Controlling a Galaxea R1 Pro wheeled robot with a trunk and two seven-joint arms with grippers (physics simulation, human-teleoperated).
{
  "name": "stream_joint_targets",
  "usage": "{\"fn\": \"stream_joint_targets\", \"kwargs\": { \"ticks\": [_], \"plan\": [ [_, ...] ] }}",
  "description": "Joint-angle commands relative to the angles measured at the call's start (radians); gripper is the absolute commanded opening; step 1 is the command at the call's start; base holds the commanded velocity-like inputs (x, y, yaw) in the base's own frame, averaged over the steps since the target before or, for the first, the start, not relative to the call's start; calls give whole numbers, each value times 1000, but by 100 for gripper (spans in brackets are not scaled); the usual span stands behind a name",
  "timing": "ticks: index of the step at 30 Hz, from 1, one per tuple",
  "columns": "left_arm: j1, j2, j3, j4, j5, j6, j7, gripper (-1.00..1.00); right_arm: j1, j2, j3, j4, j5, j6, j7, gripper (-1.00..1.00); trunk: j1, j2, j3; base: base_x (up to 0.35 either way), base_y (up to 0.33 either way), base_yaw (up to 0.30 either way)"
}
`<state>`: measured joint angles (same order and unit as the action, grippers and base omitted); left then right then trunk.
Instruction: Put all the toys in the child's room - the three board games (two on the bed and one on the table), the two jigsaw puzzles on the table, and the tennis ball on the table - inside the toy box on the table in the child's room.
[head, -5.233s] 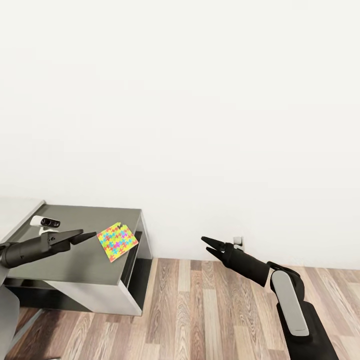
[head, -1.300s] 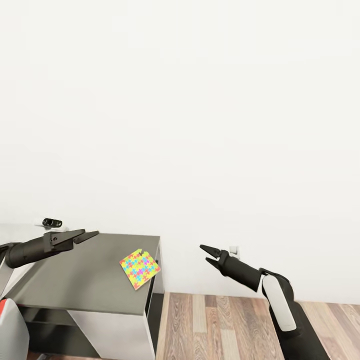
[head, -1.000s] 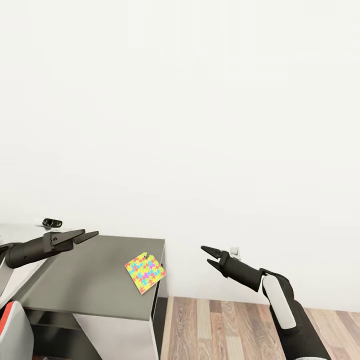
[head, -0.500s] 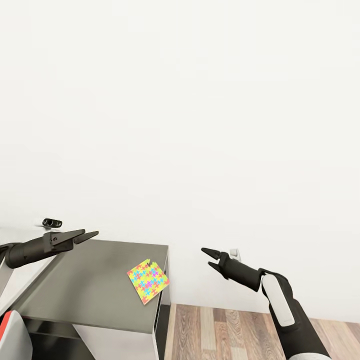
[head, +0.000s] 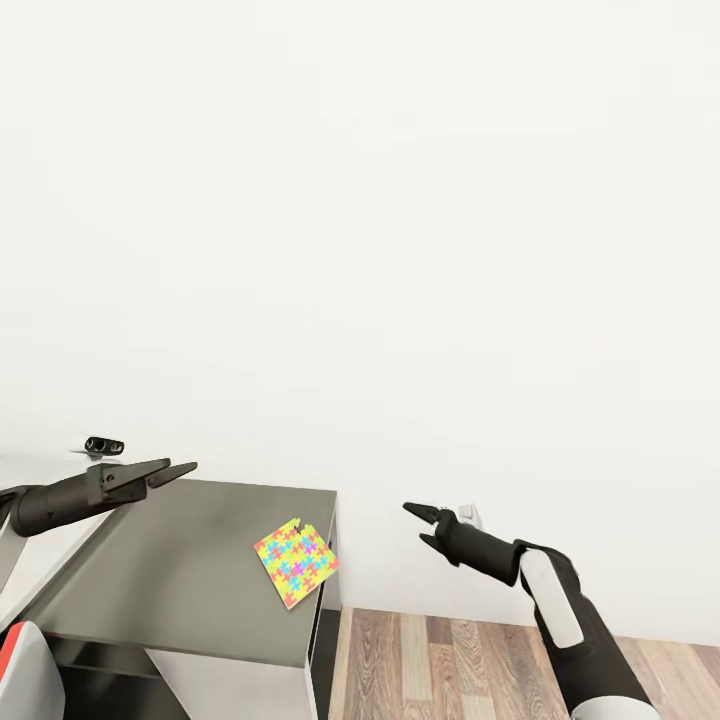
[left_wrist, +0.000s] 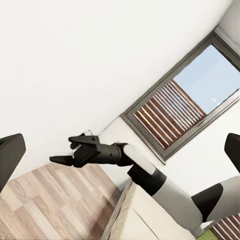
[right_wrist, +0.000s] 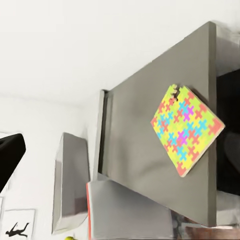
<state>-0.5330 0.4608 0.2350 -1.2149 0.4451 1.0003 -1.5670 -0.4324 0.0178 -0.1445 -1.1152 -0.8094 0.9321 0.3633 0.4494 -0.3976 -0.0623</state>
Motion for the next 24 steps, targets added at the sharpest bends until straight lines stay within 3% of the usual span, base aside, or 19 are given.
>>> {"fn": "stream_joint_targets", "kwargs": {
  "ticks": [1,9,19,24],
  "plan": [
    [-1,0,0,0,0,11,-4,100,-17,1,-5,37,4,6,-7,100,1,-2,-2,0,0,0],
    [-1,0,0,0,0,11,-4,100,-99,-2,-4,243,8,-32,-30,100,1,-2,-2,0,0,0],
    [-1,-1,0,0,0,11,-4,100,-133,-6,6,278,12,-47,-33,100,1,-2,-2,7,0,0],
    [-1,0,0,0,0,11,-4,100,-134,-13,6,280,12,-48,-33,100,1,-2,-2,177,25,0]
  ]
}}
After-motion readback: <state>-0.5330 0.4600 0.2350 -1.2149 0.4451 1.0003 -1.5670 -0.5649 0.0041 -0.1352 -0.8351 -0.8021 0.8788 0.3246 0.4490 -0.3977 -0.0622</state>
